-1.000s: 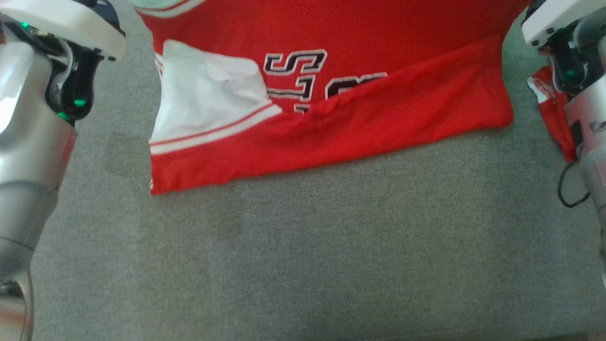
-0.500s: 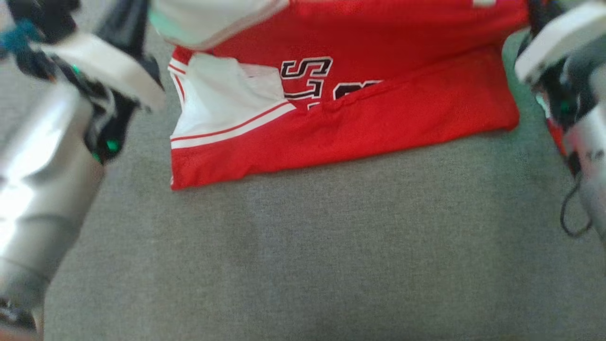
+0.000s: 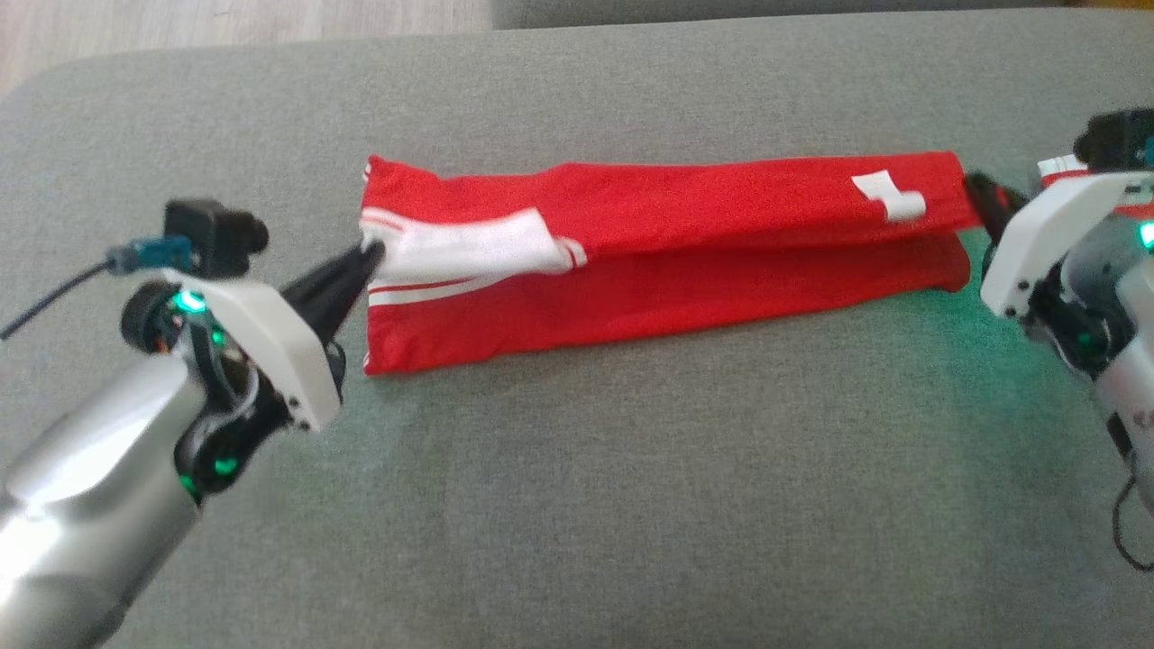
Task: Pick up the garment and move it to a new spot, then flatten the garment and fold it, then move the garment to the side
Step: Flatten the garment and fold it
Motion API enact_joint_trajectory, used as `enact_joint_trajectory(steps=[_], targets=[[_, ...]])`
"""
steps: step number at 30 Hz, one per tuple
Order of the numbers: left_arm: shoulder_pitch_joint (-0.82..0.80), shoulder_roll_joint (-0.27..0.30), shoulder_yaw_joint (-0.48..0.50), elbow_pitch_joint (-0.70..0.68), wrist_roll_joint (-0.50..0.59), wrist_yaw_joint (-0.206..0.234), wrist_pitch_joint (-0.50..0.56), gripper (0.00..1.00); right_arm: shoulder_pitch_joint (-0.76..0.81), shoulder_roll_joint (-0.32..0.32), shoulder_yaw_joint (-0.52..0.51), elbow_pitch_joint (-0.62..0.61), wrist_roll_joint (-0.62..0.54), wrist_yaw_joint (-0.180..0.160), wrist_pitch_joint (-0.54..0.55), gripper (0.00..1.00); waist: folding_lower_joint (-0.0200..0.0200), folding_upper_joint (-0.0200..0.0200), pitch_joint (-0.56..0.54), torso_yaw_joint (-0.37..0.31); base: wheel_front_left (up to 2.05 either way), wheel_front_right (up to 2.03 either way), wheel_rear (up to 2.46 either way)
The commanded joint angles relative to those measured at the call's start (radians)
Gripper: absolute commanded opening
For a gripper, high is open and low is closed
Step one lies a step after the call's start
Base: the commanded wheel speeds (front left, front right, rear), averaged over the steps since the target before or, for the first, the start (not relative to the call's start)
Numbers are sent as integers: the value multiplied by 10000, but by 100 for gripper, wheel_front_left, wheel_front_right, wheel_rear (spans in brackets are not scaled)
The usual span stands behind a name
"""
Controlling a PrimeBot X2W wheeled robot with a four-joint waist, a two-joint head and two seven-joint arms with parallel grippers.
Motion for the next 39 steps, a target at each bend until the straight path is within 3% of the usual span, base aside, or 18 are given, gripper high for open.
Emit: enact_joint_trajectory(steps=[1, 12, 13, 14, 18, 22, 28, 34, 39], targets=[[-340, 517, 412, -270, -67, 17, 44, 0, 70, -233, 123, -276, 131, -9, 100, 0, 3, -1, -17, 10, 0, 0, 0], [211, 587, -109, -623, -46, 393, 668, 0, 299, -755, 1026, -511, 745, -9, 1152, 2, 3, -1, 157, -68, 0, 0, 0], [236, 543, -126, -573, -32, 413, 635, 80, 286, -754, 1084, -507, 763, -9, 1194, 100, 3, -1, 164, -82, 0, 0, 0], [252, 488, -104, -513, -21, 463, 546, 100, 265, -738, 1096, -519, 834, -9, 1201, 100, 3, -1, 165, -99, 0, 0, 0], [228, 223, 214, -248, 19, 728, -192, 100, 29, -699, 859, -567, 1106, -9, 708, 100, 3, -1, 70, -190, 0, 0, 0], [95, -87, 882, 15, 98, 1061, -1610, 100, -195, -579, 494, -755, 1375, -9, -202, 100, 3, -1, -199, -280, 0, 0, 0], [377, -790, 2384, 268, -728, 1432, -3725, 100, -122, -126, -27, -1345, 1709, -9, -1947, 100, 3, -1, -827, -387, 0, 0, 0], [1035, -1144, 3334, -17, -363, 1646, -4218, 100, 263, 291, -306, -1659, 1501, -9, -3291, 100, 3, -1, -1335, -483, 0, 0, 0], [2445, -1717, 4779, -685, 960, 1766, -4238, 100, 984, 830, -731, -1765, 857, -9, -4337, 100, 3, -1, -1654, -482, 0, 0, 0]])
